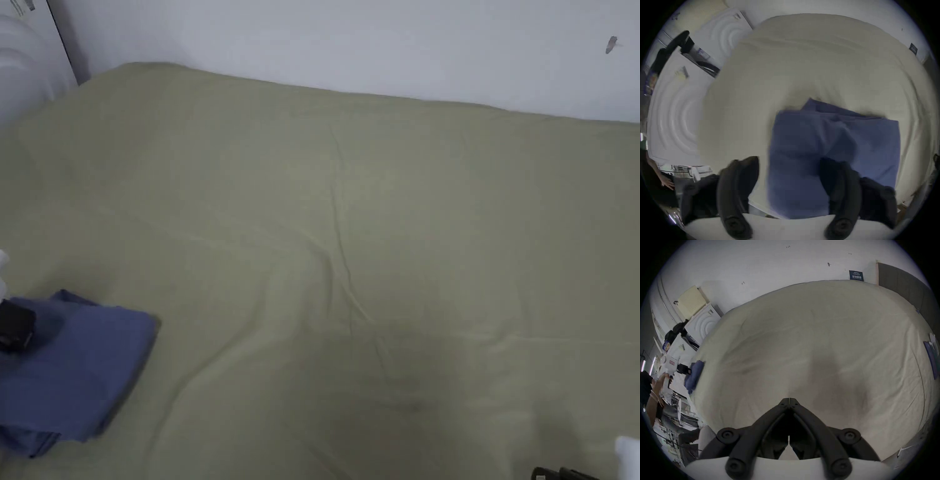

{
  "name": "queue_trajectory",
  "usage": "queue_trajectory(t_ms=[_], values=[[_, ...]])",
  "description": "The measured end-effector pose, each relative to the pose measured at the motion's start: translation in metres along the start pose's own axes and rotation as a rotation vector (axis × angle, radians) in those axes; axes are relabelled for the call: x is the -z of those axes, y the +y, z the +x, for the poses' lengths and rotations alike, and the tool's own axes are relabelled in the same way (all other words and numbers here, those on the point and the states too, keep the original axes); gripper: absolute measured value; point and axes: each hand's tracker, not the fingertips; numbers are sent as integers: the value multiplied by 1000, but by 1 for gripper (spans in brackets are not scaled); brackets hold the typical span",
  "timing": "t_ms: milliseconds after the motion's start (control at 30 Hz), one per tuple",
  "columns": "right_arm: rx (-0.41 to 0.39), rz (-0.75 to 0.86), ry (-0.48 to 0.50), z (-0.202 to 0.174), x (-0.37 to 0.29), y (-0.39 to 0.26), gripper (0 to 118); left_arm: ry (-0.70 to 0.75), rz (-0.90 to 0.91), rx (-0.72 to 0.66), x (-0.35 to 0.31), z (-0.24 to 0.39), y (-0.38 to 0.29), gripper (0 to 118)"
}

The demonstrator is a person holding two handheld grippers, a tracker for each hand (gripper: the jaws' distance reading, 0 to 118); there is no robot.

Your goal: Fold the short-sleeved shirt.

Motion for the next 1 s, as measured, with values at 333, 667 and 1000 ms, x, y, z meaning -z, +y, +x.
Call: queue_trajectory(t_ms=[333, 667, 1000], values=[[-4, 6, -3, 5, -7, -1, 0, -443, 184, -240, -57, 31, -29, 63], [14, 49, 57, 14, -33, -7, 0, -574, 456, -116, -162, 185, -73, 0], [-68, 310, -1, 10, -107, 4, 0, -370, 894, -23, -286, 272, -123, 0]])
